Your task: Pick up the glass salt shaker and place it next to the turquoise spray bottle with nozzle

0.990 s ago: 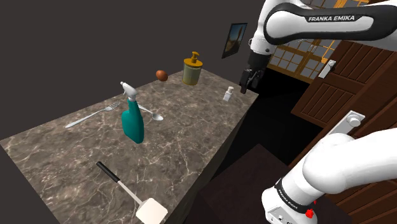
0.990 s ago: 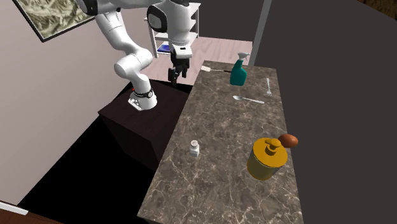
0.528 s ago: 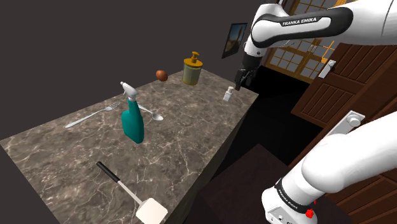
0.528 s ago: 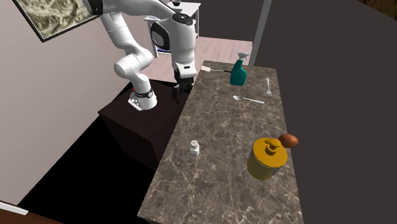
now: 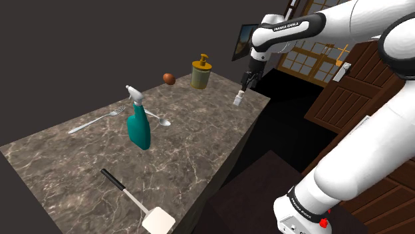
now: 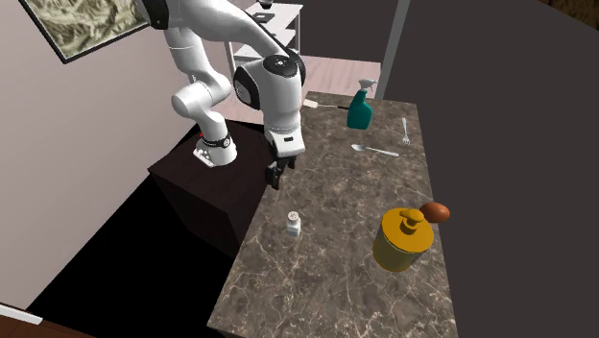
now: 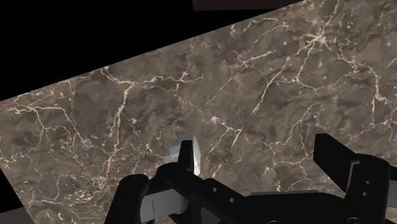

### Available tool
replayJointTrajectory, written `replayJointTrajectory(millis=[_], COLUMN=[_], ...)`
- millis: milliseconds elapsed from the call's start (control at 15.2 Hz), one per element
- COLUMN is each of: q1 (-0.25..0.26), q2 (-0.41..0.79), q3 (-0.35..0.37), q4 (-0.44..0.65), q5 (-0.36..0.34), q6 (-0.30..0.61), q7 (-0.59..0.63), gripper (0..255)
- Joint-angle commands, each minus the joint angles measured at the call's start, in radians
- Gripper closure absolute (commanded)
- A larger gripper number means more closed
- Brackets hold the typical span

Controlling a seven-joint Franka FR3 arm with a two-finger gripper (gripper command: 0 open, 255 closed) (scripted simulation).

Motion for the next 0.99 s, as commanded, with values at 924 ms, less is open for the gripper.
replayJointTrajectory(millis=[924], q1=[-0.061], q2=[0.316], q3=[-0.032], q4=[0.197], q5=[0.118], q6=[0.119], q7=[-0.135], gripper=[0])
